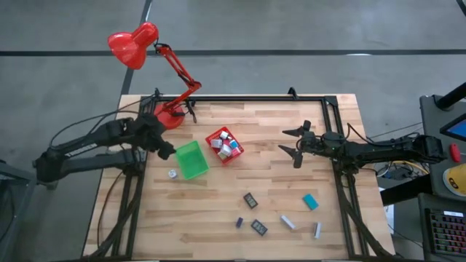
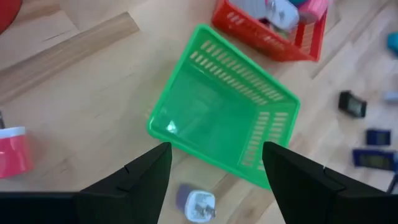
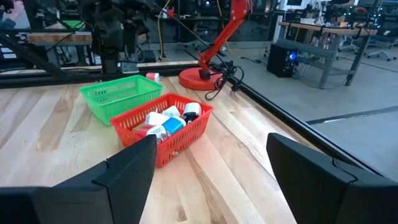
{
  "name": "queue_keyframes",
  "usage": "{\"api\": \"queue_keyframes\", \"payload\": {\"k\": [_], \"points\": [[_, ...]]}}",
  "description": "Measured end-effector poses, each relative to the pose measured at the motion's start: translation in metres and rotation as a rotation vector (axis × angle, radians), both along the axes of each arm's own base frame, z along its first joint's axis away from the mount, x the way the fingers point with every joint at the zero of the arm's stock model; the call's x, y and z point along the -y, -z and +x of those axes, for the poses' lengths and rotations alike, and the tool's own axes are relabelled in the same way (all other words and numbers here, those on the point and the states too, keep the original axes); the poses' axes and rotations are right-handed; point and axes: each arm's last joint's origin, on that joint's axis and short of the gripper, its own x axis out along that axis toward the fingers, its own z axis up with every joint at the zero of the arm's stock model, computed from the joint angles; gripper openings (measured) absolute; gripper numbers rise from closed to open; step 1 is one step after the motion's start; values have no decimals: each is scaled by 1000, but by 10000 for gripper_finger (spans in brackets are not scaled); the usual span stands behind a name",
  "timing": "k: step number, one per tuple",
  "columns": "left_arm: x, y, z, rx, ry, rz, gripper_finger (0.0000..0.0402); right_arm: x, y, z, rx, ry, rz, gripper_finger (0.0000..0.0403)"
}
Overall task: Pick & Place Office items
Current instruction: Put the pink charger adapter into the red bin
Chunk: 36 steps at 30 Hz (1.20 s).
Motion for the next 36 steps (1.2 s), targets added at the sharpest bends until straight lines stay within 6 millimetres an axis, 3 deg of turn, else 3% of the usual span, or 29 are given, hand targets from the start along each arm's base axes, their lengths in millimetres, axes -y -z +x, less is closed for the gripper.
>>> {"api": "queue_keyframes", "payload": {"k": [9,17,24,32,36], "points": [[-7,-5,11,-169,92,3,257,0,0,0,0,0,0,311],[-11,7,20,-251,55,-55,257,0,0,0,0,0,0,300],[-20,15,28,-346,-40,23,257,0,0,0,0,0,0,300],[-23,21,33,-395,1,52,257,0,0,0,0,0,0,311],[-24,20,33,-396,-121,33,257,0,0,0,0,0,0,308]]}}
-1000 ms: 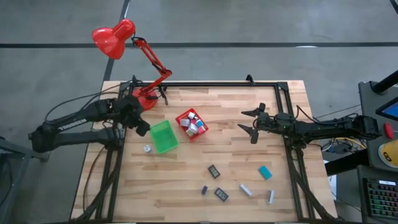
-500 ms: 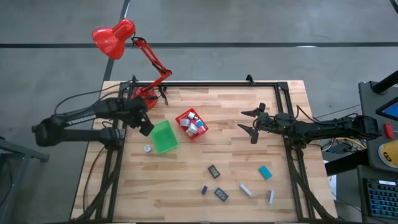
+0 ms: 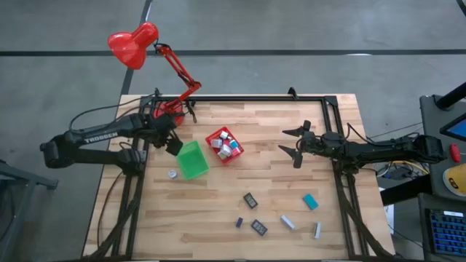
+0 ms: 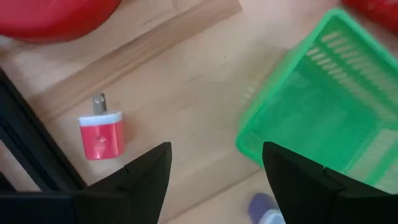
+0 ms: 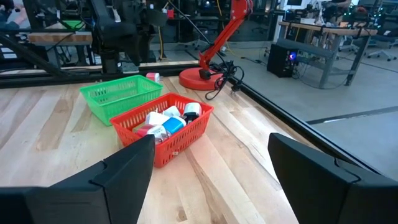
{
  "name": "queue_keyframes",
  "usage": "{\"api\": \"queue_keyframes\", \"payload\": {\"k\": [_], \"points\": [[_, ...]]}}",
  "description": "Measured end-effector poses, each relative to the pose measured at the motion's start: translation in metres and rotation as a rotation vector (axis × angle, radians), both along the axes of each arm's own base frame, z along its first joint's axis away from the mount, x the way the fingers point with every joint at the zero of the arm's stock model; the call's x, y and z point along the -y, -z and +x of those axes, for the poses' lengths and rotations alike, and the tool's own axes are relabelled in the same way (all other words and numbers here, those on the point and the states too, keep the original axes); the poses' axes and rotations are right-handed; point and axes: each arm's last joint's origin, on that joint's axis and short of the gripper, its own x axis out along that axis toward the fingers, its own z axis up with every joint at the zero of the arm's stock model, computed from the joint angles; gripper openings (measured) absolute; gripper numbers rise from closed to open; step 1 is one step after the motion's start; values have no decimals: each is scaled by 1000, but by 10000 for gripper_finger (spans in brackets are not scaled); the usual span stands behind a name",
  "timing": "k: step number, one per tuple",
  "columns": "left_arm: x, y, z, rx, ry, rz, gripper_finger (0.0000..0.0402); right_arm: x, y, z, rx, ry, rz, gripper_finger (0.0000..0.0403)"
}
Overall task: Pick & Place Office items
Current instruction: Put the pink charger adapter into the red bin
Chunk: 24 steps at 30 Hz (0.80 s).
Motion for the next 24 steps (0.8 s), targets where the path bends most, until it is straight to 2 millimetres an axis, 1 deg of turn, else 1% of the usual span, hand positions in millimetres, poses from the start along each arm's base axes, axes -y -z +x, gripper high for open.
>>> {"api": "queue_keyframes", "payload": {"k": [3,6,7,11,15,19,22,24], "points": [[0,-3,1,5,-2,2,257,0,0,0,0,0,0,304],[0,-5,-3,-41,113,7,257,0,0,0,0,0,0,300],[1,-5,-5,-61,128,-1,257,0,0,0,0,0,0,299],[3,-3,-16,-174,46,-80,257,0,0,0,0,0,0,297],[-1,-2,-16,-185,28,-58,256,0,0,0,-1,0,0,303],[-8,0,-15,-201,-8,-9,256,0,0,0,-4,0,1,309],[-17,3,-13,-195,-52,7,256,0,0,0,-5,0,1,311],[-24,7,-13,-222,-34,-7,254,0,0,0,-5,0,1,311]]}}
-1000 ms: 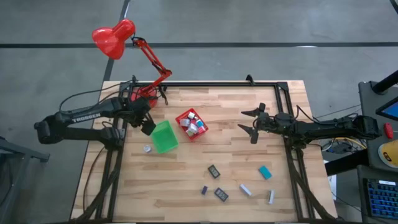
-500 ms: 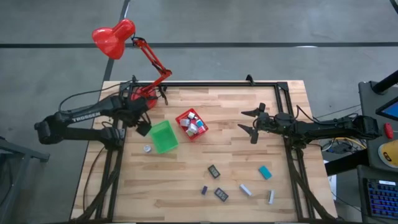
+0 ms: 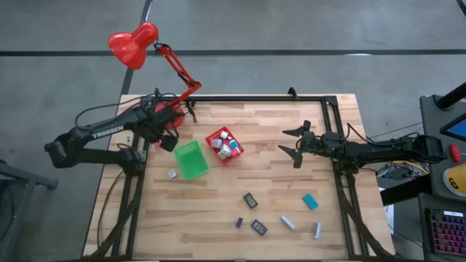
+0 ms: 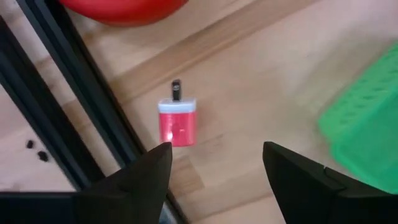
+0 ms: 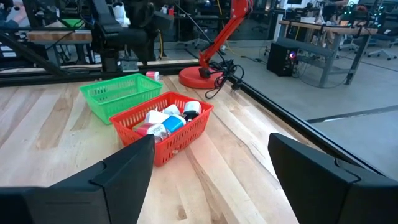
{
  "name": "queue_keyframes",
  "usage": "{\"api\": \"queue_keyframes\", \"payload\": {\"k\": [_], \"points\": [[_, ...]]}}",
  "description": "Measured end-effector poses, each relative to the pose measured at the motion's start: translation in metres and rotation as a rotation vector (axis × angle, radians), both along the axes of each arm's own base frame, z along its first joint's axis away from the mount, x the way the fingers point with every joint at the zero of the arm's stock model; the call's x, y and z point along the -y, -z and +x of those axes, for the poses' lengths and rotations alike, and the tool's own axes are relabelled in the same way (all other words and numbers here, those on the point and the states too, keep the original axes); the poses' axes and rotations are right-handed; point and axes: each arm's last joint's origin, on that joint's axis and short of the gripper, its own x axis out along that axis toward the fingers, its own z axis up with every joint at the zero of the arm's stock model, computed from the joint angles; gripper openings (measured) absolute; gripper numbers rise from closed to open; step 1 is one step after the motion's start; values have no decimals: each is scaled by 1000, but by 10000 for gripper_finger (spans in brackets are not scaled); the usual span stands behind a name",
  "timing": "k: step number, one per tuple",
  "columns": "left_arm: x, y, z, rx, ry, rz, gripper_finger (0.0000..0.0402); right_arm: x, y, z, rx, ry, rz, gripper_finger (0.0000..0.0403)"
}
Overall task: Pick & Place Office items
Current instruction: Put the pink charger adapter into the red bin
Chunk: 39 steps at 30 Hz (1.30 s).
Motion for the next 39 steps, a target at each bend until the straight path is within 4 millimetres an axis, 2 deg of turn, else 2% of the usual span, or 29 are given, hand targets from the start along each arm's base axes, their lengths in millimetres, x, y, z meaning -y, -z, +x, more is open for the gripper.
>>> {"api": "queue_keyframes", "payload": {"k": [2,7,15,23,30,39], "points": [[-6,5,-1,-29,2,-36,252,0,0,0,0,0,0,308],[-17,15,-4,-84,-133,-100,248,0,0,0,0,0,0,300],[-29,30,2,-119,-124,-153,245,0,0,0,0,0,0,302],[-36,44,6,-158,-107,-197,245,0,0,0,0,0,0,311],[-42,51,10,-170,-93,-164,241,0,0,0,0,0,0,302],[-41,57,9,-185,-95,-197,241,0,0,0,0,0,0,301]]}}
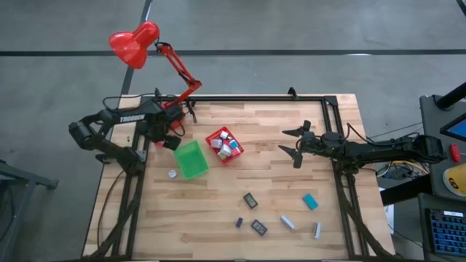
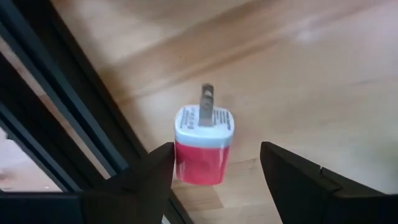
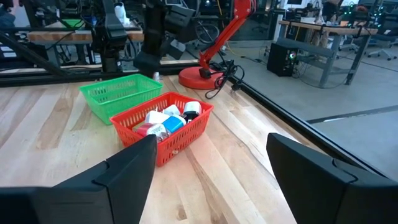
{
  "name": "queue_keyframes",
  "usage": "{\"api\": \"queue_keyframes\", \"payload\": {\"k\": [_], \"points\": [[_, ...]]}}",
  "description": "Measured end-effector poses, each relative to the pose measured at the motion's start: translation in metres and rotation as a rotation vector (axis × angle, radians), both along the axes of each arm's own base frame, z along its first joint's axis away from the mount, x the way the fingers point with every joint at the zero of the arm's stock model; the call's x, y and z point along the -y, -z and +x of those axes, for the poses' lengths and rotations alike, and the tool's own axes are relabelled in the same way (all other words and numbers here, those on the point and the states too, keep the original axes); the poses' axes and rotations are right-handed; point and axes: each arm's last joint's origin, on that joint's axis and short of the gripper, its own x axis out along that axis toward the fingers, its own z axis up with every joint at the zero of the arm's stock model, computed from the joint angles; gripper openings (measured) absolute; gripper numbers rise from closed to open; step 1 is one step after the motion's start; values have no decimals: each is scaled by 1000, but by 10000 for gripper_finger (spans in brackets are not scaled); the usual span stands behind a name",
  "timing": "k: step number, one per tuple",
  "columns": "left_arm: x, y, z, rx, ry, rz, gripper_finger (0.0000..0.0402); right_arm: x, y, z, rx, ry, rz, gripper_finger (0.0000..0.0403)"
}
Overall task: Pick & Place Office items
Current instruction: Put the pink charger adapter into the red bin
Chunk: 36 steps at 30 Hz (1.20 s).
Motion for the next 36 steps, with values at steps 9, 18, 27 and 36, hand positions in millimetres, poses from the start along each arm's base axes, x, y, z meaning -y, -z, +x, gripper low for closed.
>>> {"api": "queue_keyframes", "payload": {"k": [9,18,27,36], "points": [[7,11,-6,-1,-1,-33,232,0,0,0,0,0,0,311],[5,12,-5,12,16,-15,189,0,0,0,0,0,0,301],[5,12,-4,13,18,-2,139,0,0,0,0,0,0,302],[5,12,-4,24,20,-16,141,0,0,0,0,0,0,310]]}}
